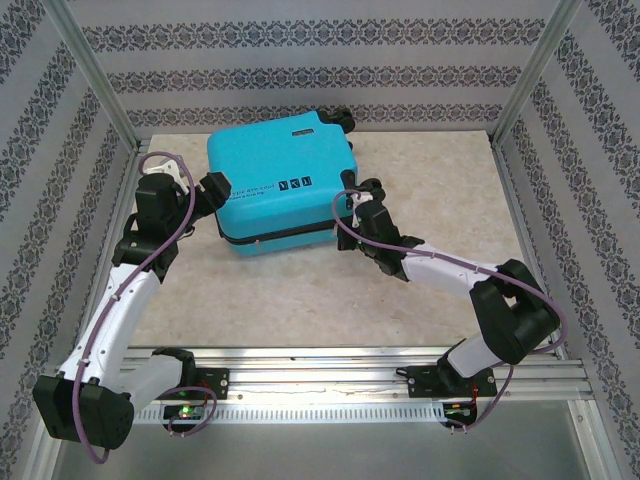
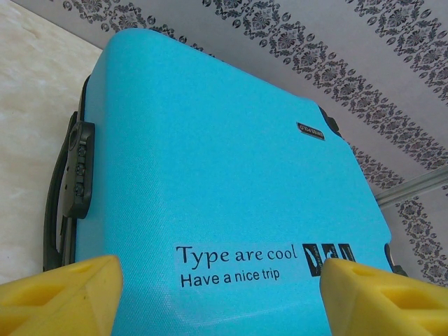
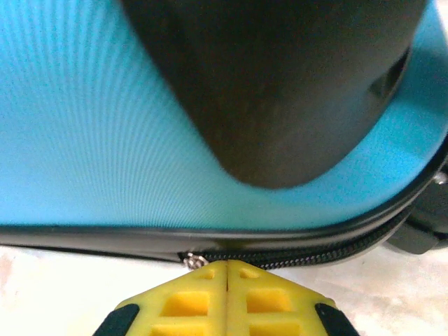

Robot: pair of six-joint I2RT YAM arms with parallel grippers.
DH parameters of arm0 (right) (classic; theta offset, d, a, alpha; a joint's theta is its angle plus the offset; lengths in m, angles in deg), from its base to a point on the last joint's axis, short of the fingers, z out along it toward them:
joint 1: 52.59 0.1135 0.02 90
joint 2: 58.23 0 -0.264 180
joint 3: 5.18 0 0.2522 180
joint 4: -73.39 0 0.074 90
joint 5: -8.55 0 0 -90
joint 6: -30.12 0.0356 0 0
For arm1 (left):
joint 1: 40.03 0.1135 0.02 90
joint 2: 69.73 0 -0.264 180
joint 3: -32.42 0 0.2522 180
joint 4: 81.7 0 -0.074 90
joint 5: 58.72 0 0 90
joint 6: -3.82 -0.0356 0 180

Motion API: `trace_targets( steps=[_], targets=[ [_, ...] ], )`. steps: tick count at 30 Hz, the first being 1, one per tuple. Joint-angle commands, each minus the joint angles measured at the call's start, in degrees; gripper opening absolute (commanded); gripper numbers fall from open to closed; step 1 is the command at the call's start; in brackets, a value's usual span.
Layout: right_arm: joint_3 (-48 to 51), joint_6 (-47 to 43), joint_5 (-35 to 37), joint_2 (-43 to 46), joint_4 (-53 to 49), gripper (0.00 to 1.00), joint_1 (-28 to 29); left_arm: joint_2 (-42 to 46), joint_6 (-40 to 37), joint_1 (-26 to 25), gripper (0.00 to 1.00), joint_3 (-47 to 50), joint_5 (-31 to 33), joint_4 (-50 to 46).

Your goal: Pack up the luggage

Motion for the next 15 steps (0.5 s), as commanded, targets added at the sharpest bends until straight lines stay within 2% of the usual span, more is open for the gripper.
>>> trace_targets(
  steps=[1, 8, 11, 15],
  targets=[
    [-3.2, -0.5, 4.7, -2.7, -0.4, 0.05, -0.8, 1.1, -0.1, -0.4, 0.75, -0.5, -0.4, 0.6],
    [-6.8, -0.6, 8.9, -9.8, -1.9, 0.00, -1.1, 1.3, -0.4, -0.3, 0.75, -0.9, 0.1, -0.3],
    [-6.4, -1.3, 7.8, -10.7, -1.2, 0.00, -1.4, 1.3, -0.5, -0.4, 0.75, -1.1, 0.2, -0.4],
    [-4.7, -4.6, 3.1, -7.2, 1.1, 0.09, -1.6, 1.1, -0.5, -0.3, 0.75, -1.3, 0.1, -0.4]
  ],
)
